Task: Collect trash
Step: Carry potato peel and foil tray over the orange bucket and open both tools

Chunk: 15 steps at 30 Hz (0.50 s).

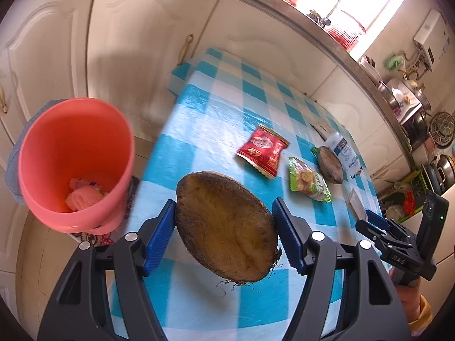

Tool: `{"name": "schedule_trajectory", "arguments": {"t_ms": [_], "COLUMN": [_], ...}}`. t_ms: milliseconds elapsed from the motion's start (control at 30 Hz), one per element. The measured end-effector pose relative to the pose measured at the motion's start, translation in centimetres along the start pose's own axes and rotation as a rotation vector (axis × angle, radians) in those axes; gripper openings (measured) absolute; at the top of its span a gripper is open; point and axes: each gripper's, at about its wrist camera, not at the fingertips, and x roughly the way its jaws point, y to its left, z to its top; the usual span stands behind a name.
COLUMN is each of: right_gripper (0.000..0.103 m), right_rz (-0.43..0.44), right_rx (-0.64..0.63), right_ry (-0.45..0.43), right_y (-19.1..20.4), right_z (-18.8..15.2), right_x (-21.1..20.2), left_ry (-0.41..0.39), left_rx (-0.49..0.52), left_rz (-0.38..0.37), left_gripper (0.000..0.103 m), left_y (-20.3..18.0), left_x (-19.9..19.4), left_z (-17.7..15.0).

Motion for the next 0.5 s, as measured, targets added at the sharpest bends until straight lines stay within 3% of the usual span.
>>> {"name": "schedule_trajectory", "arguments": {"t_ms": [500], "right_gripper": [0.066], "right_rz": [0.187], "right_rx": [-0.179], "right_ry": [-0.042], "right_y": [11.0], "right_z": [6.4], "right_x": [0.4], "left_ry": [-0.146], "left_rx": [-0.153], "left_rz": [0.116], "left_gripper": [0.069], "left_y": [8.7], "left_x": [-5.8], "left_z": [1.0]}}
